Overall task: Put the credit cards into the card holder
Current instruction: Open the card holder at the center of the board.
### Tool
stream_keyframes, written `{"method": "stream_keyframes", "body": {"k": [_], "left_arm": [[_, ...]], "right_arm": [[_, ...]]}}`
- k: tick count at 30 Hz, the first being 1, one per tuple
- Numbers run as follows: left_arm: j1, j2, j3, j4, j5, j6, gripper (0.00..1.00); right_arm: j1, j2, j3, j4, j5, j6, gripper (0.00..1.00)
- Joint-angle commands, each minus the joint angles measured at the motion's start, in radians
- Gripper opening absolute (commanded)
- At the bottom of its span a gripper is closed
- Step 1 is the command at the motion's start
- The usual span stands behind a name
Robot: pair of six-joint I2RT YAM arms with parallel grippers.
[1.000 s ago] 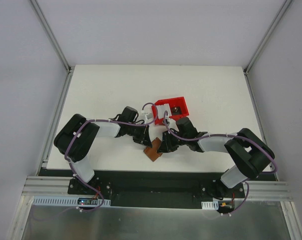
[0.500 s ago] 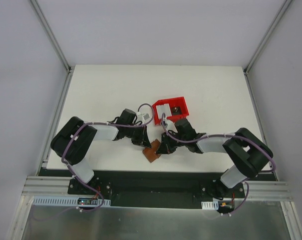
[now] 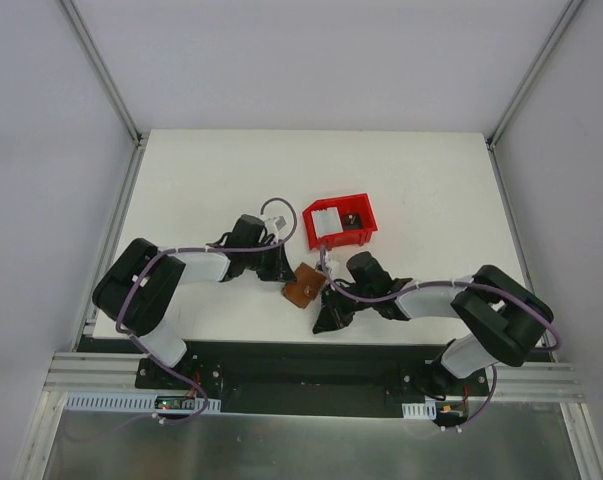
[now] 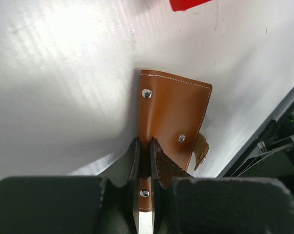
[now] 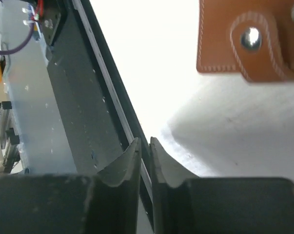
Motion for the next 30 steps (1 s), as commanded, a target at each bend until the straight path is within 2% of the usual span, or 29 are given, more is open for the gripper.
{"method": "stream_keyframes", "body": {"k": [1, 2, 5, 9, 12, 14, 22, 24, 30], "left_arm": [[0.017, -0.073, -0.076, 0.029, -0.132, 0.021, 0.00], [0.017, -0.096, -0.096, 0.038, -0.129, 0.018, 0.00], [0.012, -0.155, -0.145, 0.054, -0.127, 0.012, 0.00], [-0.001, -0.225, -0.194, 0.049, -0.138, -0.004, 0.00], [-0.047, -0.293, -0.211, 0.006, -0.210, -0.034, 0.00], [-0.095, -0.333, -0.208, -0.026, -0.272, -0.062, 0.00], [-0.261, -0.442, -0.190, -0.115, -0.504, -0.218, 0.00], [-0.274, -0.449, -0.183, -0.133, -0.544, -0.234, 0.00], [-0.282, -0.483, -0.176, -0.175, -0.589, -0.238, 0.00]], "right_arm": [[-0.006, -0.076, -0.018, -0.063, 0.073, 0.038, 0.19], [-0.009, -0.095, -0.023, -0.069, 0.116, 0.056, 0.27], [-0.011, -0.166, -0.032, -0.090, 0.232, 0.118, 0.31], [-0.014, -0.255, -0.011, -0.179, 0.409, 0.222, 0.53], [-0.014, -0.231, 0.095, -0.331, 0.489, 0.263, 0.57], [-0.006, -0.200, 0.142, -0.353, 0.524, 0.303, 0.61], [0.107, -0.056, 0.336, -0.544, 0.727, 0.403, 0.65], [0.130, -0.030, 0.363, -0.576, 0.790, 0.423, 0.65], [0.164, 0.028, 0.423, -0.661, 0.837, 0.442, 0.65]]}}
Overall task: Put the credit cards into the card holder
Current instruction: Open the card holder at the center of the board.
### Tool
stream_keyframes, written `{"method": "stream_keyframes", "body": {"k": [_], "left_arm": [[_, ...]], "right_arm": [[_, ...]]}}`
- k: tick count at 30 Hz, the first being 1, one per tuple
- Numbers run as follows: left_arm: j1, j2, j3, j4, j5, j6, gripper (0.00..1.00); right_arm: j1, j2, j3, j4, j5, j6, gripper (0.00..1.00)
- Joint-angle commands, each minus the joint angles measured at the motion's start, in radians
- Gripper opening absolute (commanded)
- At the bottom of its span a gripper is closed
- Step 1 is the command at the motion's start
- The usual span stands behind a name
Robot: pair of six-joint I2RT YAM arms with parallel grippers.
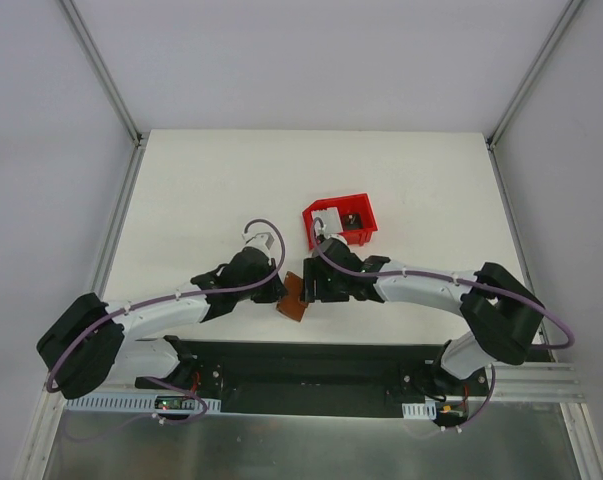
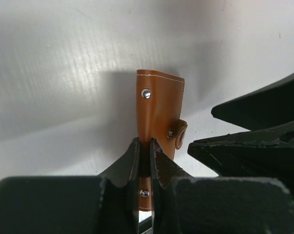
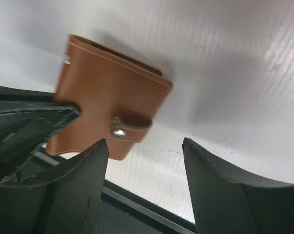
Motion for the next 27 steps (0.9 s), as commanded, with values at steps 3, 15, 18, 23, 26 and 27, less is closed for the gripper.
{"method": "stream_keyframes", "body": {"k": [3, 15, 18, 23, 26, 27], "left_arm": [[-0.010, -0.048, 0.026, -0.050, -0.087, -0.027, 0.00], [-0.016, -0.056, 0.032, -0.057, -0.093, -0.027, 0.00], [-0.017, -0.054, 0.036, -0.057, -0.092, -0.029, 0.00], [-0.019, -0.059, 0.036, -0.057, -0.090, -0.027, 0.00], [-0.022, -0.058, 0.040, -0.057, -0.086, -0.024, 0.00], [-0.021, -0.059, 0.038, -0.057, -0.086, -0.024, 0.00]], "right_arm": [[0.017, 0.053, 0.068, -0.086, 0.059, 0.035, 0.64], [0.040, 0.009, 0.051, 0.035, 0.094, 0.042, 0.66], [0.041, 0.036, 0.071, 0.040, 0.091, 0.041, 0.66], [0.041, 0.099, 0.113, 0.035, 0.068, 0.035, 0.66], [0.044, 0.114, 0.130, 0.035, 0.065, 0.024, 0.66], [0.043, 0.116, 0.134, 0.035, 0.062, 0.018, 0.66]]}}
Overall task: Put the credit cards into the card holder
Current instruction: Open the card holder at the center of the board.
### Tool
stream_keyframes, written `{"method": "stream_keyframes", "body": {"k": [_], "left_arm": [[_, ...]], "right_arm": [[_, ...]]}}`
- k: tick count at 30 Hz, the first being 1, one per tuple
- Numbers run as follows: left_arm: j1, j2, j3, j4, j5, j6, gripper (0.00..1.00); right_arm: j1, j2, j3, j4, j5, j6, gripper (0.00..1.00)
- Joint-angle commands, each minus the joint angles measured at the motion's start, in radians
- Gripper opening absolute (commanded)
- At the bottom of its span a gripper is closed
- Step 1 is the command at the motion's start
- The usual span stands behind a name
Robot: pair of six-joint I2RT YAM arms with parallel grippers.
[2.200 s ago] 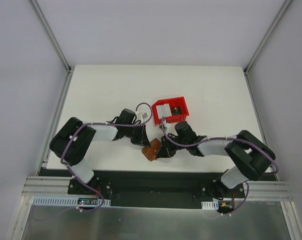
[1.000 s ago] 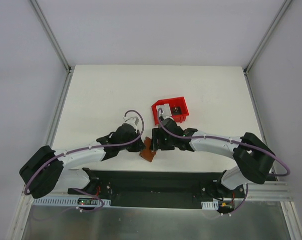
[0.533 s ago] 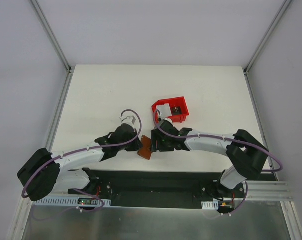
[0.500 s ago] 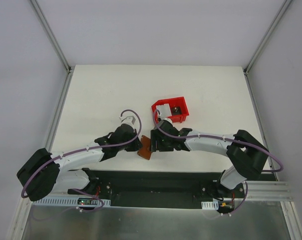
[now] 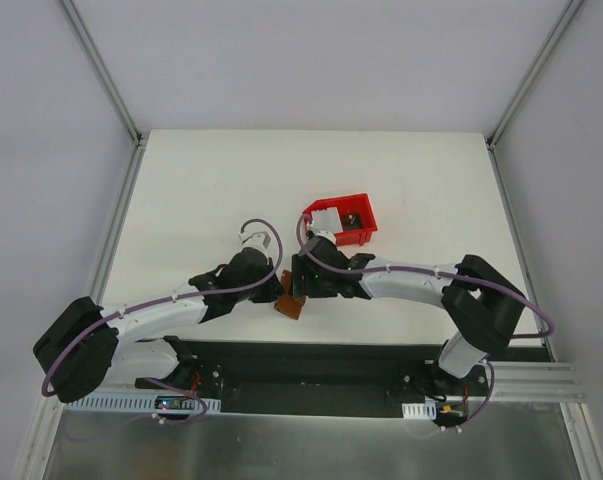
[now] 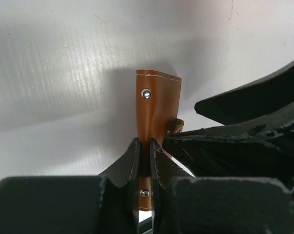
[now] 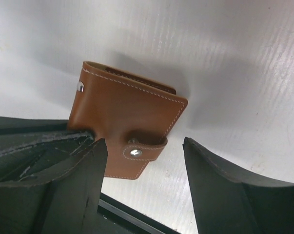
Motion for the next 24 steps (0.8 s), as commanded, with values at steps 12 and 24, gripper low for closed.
{"method": "stream_keyframes", "body": {"k": [12, 24], "left_arm": [[-0.013, -0.025, 0.038, -0.006, -0.027, 0.007, 0.00], [-0.013, -0.020, 0.038, -0.009, -0.027, 0.011, 0.00]], "right_arm": [[0.014, 0.012, 0.032, -0.060, -0.013, -0.005, 0.44], [0.012, -0.040, 0.002, -0.105, 0.018, -0.016, 0.34]]}}
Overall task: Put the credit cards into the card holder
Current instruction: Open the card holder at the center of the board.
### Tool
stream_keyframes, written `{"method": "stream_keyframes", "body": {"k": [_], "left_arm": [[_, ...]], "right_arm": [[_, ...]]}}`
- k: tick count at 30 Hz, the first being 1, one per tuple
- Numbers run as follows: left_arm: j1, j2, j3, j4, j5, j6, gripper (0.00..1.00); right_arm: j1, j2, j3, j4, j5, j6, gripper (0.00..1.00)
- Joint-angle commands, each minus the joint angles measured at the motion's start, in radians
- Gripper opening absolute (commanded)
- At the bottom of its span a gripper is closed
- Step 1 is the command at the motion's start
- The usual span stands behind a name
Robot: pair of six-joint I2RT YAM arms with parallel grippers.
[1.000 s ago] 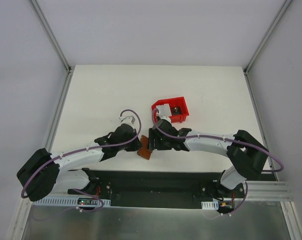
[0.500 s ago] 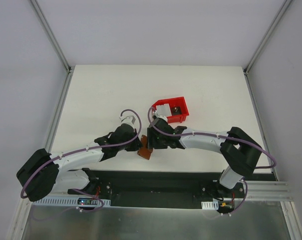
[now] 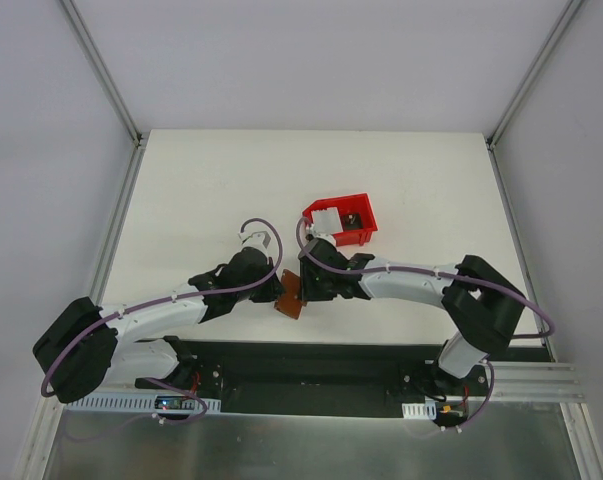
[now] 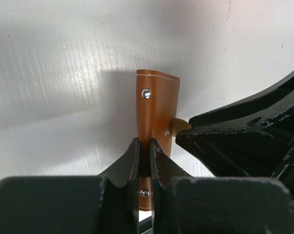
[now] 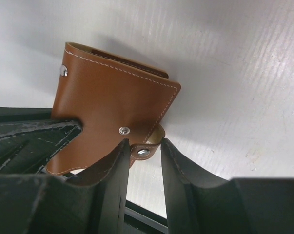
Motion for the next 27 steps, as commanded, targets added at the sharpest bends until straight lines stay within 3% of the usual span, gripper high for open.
{"method": "stream_keyframes", "body": {"k": [1, 27], "left_arm": [[-0.008, -0.017, 0.032, -0.006, -0.026, 0.009, 0.00], [-0.009, -0.008, 0.045, -0.009, -0.017, 0.021, 0.00]], "right_arm": [[0.006, -0.055, -0.017, -0.052, 0.024, -0.010, 0.34], [0.006, -0.092, -0.055, -0.089, 0.058, 0.004, 0.31]]}}
